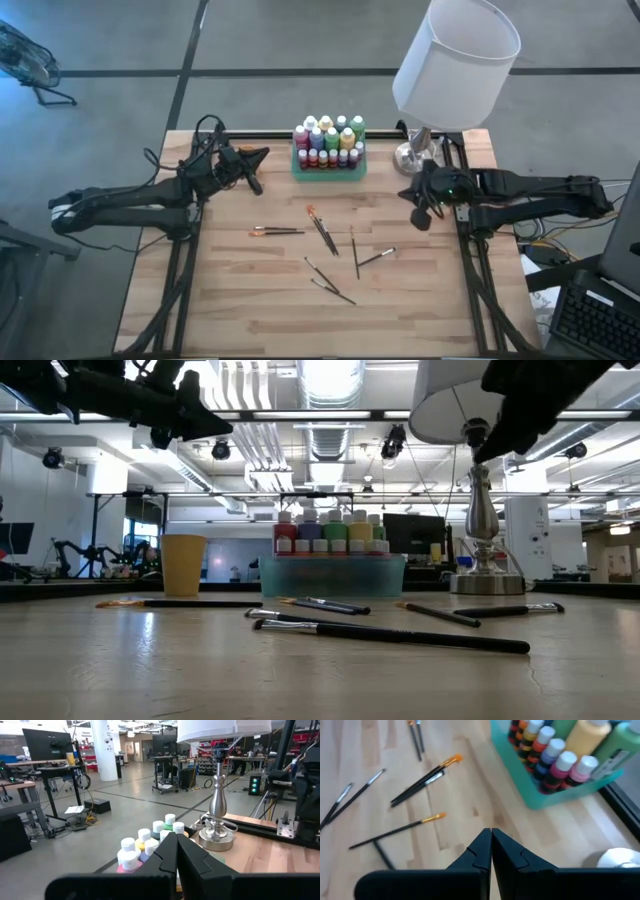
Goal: Pick & Place Paint Supplies
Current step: Put the silver paintbrush into the orange cup
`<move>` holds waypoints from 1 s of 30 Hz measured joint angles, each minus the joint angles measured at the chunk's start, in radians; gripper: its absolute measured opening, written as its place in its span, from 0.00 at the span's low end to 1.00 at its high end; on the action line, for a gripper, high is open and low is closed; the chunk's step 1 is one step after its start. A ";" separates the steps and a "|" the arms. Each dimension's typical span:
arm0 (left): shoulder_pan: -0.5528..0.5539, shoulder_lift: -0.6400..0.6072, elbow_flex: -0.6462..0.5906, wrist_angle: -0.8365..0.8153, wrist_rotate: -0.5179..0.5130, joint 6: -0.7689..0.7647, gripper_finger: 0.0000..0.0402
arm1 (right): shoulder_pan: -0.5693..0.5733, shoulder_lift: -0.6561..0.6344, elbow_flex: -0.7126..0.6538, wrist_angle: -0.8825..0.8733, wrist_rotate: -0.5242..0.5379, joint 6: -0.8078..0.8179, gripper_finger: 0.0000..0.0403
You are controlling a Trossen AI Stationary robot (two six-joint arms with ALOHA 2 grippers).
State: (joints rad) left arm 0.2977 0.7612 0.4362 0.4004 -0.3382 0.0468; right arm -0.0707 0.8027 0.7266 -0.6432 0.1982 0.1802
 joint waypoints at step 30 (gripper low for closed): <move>0.000 0.000 -0.001 -0.043 0.001 -0.160 0.01 | 0.236 -0.059 -0.038 -0.004 0.037 -0.199 0.02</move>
State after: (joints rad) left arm 0.2977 0.7608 0.4355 0.3569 -0.3374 -0.1136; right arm 0.1658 0.7432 0.6884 -0.6476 0.2356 -0.0190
